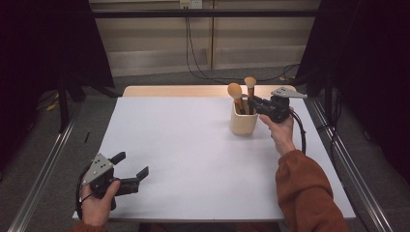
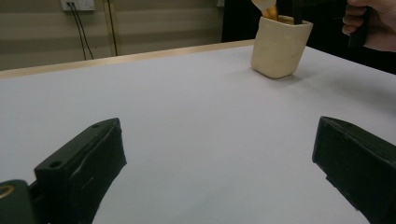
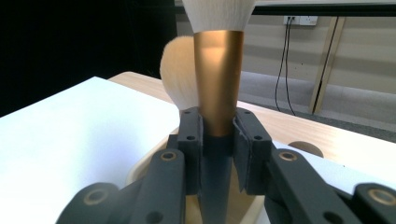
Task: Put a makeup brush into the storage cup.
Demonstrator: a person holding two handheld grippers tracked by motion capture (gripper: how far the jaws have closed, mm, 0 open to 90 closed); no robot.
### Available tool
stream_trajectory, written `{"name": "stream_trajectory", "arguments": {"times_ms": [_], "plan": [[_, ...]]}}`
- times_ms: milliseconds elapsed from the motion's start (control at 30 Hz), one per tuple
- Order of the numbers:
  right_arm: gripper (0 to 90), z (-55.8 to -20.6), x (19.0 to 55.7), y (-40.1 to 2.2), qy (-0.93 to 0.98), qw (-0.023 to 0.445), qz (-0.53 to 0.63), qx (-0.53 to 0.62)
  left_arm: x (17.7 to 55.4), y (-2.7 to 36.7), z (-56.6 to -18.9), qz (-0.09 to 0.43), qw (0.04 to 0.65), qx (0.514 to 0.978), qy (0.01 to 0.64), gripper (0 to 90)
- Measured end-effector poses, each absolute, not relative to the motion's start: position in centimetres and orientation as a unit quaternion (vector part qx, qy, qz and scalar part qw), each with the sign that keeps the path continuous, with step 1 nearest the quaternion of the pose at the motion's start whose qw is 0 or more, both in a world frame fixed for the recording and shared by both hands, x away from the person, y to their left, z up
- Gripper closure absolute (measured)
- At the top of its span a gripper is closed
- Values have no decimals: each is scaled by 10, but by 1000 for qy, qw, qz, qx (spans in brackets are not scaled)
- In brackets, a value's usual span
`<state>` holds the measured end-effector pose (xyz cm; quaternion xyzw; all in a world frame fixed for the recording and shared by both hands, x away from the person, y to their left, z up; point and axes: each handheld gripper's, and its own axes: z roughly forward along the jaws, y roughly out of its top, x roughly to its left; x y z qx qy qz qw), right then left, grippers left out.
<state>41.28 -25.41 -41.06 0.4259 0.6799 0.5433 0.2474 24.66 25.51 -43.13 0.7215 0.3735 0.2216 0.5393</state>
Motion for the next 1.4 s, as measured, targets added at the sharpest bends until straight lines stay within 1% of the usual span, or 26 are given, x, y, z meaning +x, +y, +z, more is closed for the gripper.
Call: {"name": "stream_trajectory", "arguments": {"times_ms": [1100, 1400], "plan": [[746, -424, 407, -253, 693, 243, 527, 427, 247, 254, -432, 221, 539, 721, 374, 22], [722, -426, 408, -253, 699, 242, 513, 435, 247, 254, -432, 220, 541, 720, 376, 22]]}}
